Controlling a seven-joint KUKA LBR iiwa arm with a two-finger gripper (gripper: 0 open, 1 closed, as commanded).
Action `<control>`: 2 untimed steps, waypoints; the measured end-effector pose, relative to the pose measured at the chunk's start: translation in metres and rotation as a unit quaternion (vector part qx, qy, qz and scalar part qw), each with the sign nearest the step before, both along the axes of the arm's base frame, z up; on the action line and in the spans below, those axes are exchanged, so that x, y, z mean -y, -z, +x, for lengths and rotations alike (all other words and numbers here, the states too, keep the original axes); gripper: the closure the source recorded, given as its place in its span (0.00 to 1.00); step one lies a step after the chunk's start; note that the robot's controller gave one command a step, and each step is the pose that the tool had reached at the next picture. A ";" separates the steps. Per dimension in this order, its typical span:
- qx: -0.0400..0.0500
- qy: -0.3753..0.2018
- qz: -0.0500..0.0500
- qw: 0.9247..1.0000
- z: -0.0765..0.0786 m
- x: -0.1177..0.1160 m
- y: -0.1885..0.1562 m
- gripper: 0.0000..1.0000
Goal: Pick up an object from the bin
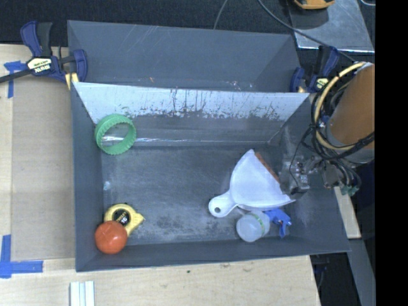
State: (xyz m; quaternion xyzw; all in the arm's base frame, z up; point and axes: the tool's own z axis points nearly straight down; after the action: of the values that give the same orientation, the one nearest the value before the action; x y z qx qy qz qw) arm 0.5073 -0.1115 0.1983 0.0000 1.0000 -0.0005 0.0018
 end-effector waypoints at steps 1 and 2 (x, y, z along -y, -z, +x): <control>0.001 0.128 0.001 0.992 0.053 -0.004 0.073 1.00; 0.001 0.187 0.001 0.982 0.057 -0.033 0.115 1.00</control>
Offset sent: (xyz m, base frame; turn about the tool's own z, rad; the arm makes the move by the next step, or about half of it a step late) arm 0.0527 0.0035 -0.0715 0.2589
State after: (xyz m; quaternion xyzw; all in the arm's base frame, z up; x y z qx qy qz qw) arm 0.5641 -0.0785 0.0835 0.1873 0.9823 0.0002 0.0029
